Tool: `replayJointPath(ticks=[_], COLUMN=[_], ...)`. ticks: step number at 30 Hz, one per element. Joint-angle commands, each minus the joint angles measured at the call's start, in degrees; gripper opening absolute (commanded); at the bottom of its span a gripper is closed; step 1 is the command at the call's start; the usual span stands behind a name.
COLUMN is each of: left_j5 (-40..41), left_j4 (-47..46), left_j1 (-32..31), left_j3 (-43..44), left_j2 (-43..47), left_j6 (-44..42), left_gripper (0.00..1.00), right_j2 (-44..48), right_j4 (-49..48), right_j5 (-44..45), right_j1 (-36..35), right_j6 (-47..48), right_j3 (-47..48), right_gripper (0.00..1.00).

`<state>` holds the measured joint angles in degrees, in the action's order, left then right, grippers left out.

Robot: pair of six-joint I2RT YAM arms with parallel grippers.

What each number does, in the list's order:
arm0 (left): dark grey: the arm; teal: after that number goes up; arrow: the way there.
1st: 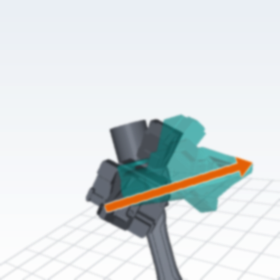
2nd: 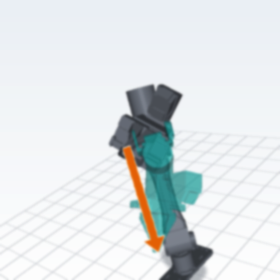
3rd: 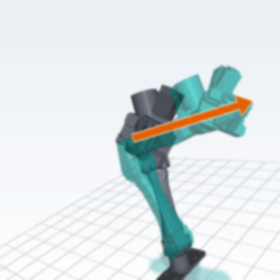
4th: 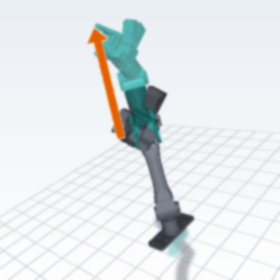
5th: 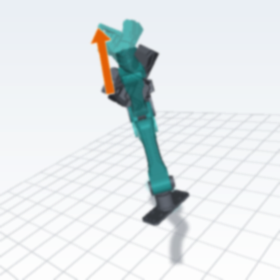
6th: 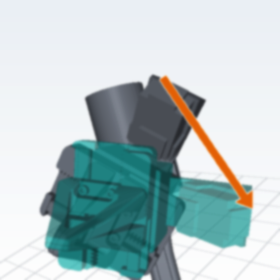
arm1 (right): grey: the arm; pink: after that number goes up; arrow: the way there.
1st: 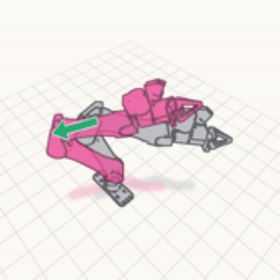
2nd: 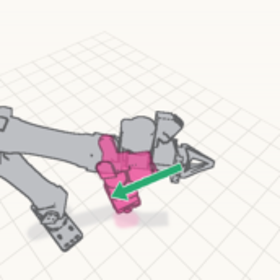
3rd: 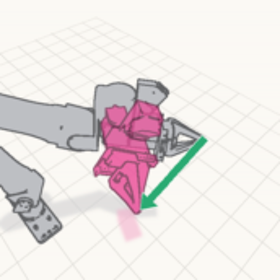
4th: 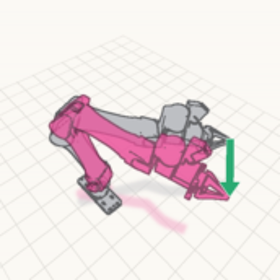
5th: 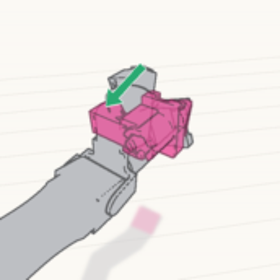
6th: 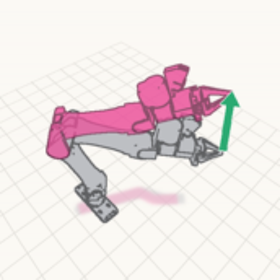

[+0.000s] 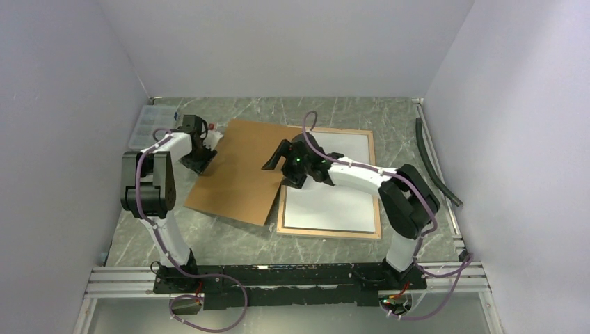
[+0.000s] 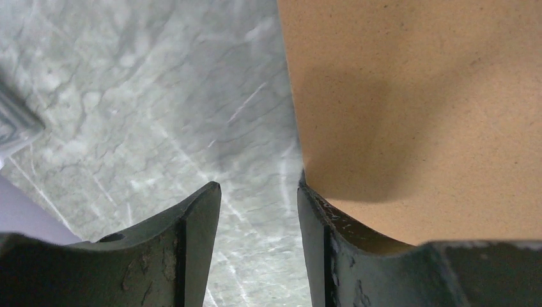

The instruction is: Put the photo into the frame

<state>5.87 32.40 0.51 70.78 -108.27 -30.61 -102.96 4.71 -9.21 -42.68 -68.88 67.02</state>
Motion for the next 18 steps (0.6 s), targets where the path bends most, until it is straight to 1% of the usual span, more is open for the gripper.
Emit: replayJointPath(ticks=[1,4,11,14,18], left_j5=[-17.11,-16.83,-15.27,-15.09,-15.24], left_j4=[7.09,7.55,8.67,9.63,11.98], left_j1=[-6.2,-7.64,-7.84,-7.78,-7.66], left_j3=[-2.63,-2.13,-1.91,-1.09,0.87], left_j2=[-5.19,-5.2,-4.63,-4.05,-2.46], left_j6=[5.93,6.67,7.23,7.81,7.96], left_gripper=[0.55,0.55,0.54,0.56,0.6], right_j2=[5.62,7.59,9.68,9.5,8.97], right_j4=[-11.07,-10.69,-11.64,-11.05,-5.62], right_j5=[-2.41,-2.4,-4.56,-5.6,-6.01], right_j1=[0.51,2.14,5.65,6.5,7.23], right_j6=[-2.98,-2.73,-2.13,-0.71,2.89], right_j3=[-2.67,-6.06,-13.37,-14.15,-11.78], right_gripper=[0.93,0.93,0.92,0.92,0.92])
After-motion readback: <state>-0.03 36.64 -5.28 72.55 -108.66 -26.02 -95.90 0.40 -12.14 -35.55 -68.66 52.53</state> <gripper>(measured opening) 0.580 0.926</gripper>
